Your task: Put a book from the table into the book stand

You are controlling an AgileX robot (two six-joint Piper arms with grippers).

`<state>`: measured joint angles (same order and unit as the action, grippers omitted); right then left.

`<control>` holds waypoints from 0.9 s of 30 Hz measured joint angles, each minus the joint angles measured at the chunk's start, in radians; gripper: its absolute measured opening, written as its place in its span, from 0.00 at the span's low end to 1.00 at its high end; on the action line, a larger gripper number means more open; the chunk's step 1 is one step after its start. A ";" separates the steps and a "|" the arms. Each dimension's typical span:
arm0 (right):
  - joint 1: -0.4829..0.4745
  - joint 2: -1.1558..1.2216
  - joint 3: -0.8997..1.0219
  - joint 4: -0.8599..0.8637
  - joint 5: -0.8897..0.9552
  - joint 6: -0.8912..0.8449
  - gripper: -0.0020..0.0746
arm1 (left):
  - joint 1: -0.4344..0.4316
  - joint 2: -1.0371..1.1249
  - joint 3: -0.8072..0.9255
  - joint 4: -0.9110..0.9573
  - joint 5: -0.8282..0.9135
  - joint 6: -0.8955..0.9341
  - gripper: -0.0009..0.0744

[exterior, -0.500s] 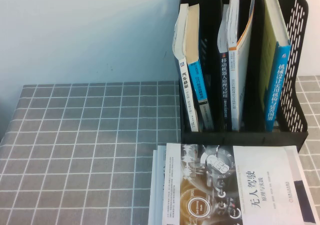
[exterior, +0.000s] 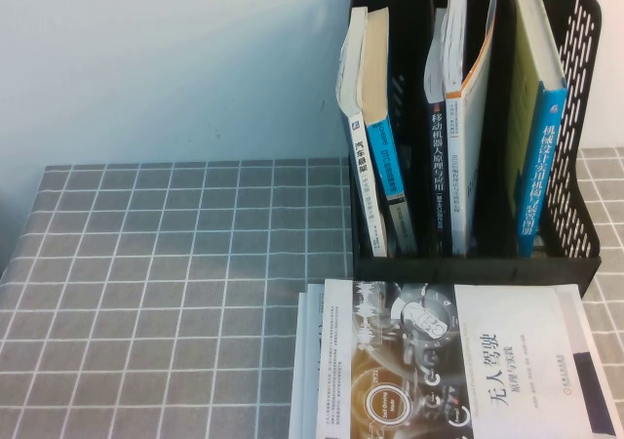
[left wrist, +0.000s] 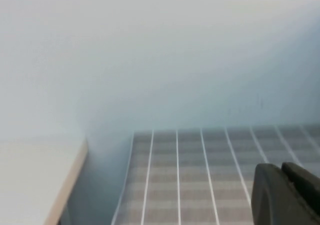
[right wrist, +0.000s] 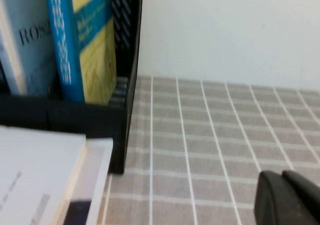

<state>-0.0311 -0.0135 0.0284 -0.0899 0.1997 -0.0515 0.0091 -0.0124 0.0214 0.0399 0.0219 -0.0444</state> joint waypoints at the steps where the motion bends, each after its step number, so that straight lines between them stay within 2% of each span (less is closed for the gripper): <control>1: 0.000 0.000 0.000 0.000 -0.043 -0.002 0.02 | 0.000 0.000 0.000 0.000 -0.032 0.000 0.01; 10: 0.000 0.000 0.000 0.000 -0.464 -0.002 0.02 | 0.000 0.000 0.000 0.021 -0.328 0.044 0.01; 14: 0.000 0.000 0.000 0.002 -0.558 -0.004 0.02 | 0.000 -0.002 0.000 0.028 -0.440 0.001 0.01; 18: 0.000 0.000 0.000 0.028 -0.567 -0.056 0.02 | -0.001 -0.002 0.000 -0.004 -0.530 -0.041 0.01; 20: 0.000 0.000 0.000 0.044 -0.557 -0.060 0.02 | -0.001 -0.004 -0.006 -0.012 -0.483 -0.052 0.01; 21: 0.000 0.000 -0.007 0.054 -0.525 -0.059 0.02 | -0.001 -0.004 -0.022 -0.012 -0.398 -0.055 0.01; 23: 0.000 0.000 -0.047 0.065 -0.414 -0.060 0.02 | -0.001 -0.004 -0.092 -0.013 -0.195 -0.071 0.01; 27: 0.000 0.000 -0.218 0.071 -0.096 -0.063 0.02 | -0.001 0.040 -0.257 -0.027 0.046 -0.125 0.01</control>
<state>-0.0311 -0.0135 -0.1897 -0.0189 0.1035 -0.1143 0.0084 0.0280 -0.2355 0.0127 0.0679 -0.1691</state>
